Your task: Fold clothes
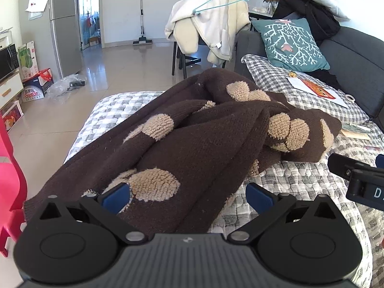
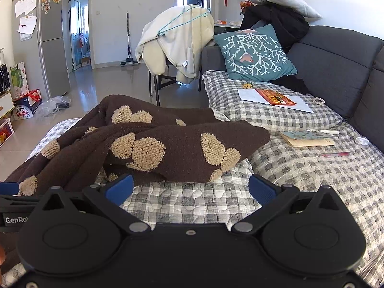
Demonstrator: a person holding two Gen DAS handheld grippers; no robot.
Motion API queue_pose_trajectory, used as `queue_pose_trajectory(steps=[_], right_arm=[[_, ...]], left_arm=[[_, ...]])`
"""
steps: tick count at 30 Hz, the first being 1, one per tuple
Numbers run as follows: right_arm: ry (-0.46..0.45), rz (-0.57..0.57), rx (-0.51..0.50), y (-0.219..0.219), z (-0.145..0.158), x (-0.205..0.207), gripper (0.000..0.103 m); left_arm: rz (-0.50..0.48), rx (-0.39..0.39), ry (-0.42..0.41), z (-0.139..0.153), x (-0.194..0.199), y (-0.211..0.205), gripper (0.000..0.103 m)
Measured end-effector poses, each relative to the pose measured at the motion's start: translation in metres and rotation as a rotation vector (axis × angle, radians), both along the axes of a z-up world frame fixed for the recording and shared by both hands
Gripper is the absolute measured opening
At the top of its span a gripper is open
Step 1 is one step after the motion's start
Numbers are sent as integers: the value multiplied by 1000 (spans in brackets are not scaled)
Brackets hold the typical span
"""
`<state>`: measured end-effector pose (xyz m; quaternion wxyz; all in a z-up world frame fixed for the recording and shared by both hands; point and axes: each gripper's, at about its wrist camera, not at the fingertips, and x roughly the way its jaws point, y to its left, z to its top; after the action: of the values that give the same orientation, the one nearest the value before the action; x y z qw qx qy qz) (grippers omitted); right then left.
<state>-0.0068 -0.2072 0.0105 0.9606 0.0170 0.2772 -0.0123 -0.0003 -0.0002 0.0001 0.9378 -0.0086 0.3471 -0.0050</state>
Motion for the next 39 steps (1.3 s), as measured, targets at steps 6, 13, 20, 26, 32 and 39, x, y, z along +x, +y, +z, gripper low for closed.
queue_pose_trajectory(steps=[6,13,20,26,32,39], right_arm=[[1,2,3,0,-1,2,102],[7,4,0,1,-3,3,102],[6,5,-3,-1,-3,1,102],[9,7,-8,-3,-3,-2,102],[14,1,-14,1,-4,2,102],[19,0,-16,4,-5,5,102]], left_arm=[[-7,3,6,-1,1,1,102],[1,15,12,-2,1,-4,102],[4,17,16,-2,2,-4,102],[2,18,18,-2,2,-5,102],[0,16,20,-1,2,-3,102],[-1,19,21,-3,2,-6,102]])
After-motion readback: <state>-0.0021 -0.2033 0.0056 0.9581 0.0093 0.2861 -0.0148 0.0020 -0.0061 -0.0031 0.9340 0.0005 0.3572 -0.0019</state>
